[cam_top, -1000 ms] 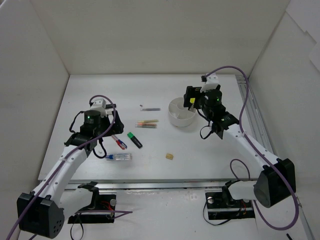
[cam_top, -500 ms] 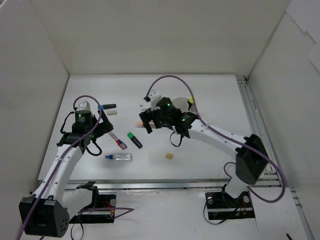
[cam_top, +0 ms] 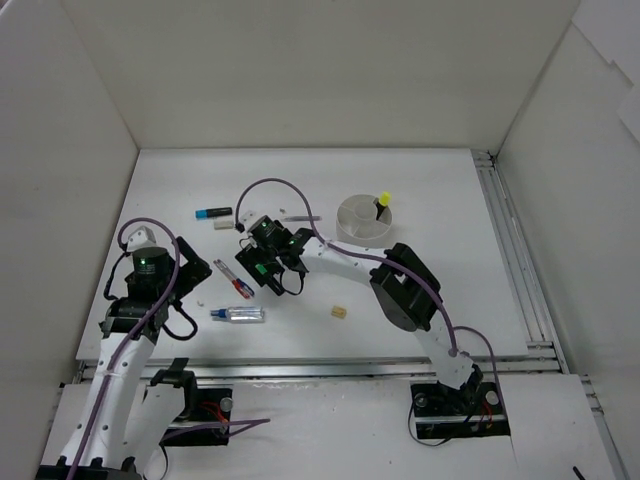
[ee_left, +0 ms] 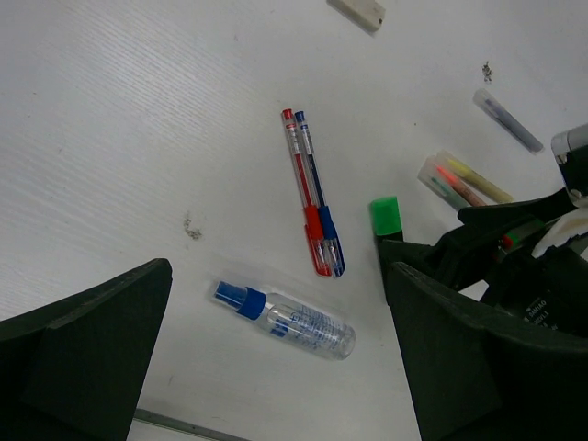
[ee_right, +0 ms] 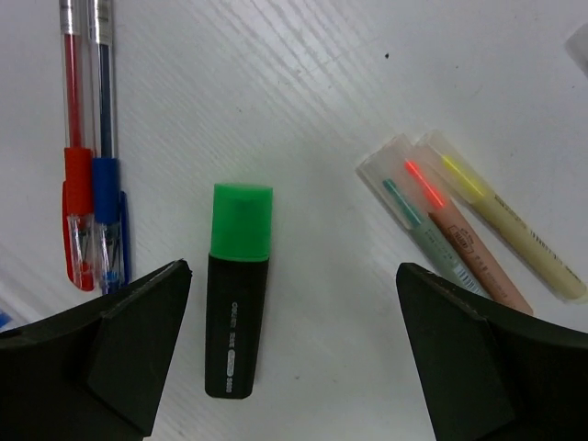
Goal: Sort the stationery into containers
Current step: Pick up the pen from the center of the board.
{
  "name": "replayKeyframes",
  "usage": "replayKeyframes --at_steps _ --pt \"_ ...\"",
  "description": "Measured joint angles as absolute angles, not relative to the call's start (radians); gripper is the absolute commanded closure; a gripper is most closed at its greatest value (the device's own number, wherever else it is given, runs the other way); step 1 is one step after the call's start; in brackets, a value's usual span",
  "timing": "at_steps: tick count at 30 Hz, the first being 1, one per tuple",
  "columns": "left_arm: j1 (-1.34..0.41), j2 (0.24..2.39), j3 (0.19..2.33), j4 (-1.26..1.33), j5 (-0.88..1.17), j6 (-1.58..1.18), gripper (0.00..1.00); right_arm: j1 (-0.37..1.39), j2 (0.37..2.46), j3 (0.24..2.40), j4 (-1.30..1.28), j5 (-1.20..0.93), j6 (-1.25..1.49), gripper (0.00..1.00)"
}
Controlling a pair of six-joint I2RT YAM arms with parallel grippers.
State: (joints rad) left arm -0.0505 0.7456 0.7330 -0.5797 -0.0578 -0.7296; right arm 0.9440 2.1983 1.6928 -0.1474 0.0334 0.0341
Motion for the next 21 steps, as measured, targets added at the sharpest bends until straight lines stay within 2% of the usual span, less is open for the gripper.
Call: replayKeyframes --at_steps 5,13,14,19,20,21 --pt "-0.051 0.73 0.72 -0.587 -0.062 -0.742 0.01 0.943 2.242 1.757 -0.155 0.045 0.044 0.12" --pt "-0.051 0.747 0.698 -0.588 -0.076 -0.745 0.01 0.945 2.296 1.795 -0.157 0.022 0.049 0.28" --pt "-0.051 0.747 0.697 -0.588 -0.078 -0.745 0.01 0.947 2.303 1.796 -0.159 0.019 0.05 0.33" --pt "-0.051 0.747 0.697 -0.587 -0.087 -0.745 0.01 0.958 2.325 1.818 -0.163 -0.006 0.054 0.47" --pt "-0.051 0.746 0.697 -0.587 -0.088 -0.745 0.0 0.959 2.329 1.822 -0.164 -0.009 0.055 0.59" --pt "-0.051 0.746 0.697 -0.587 -0.089 -0.745 0.01 0.963 2.331 1.826 -0.163 -0.014 0.054 0.65"
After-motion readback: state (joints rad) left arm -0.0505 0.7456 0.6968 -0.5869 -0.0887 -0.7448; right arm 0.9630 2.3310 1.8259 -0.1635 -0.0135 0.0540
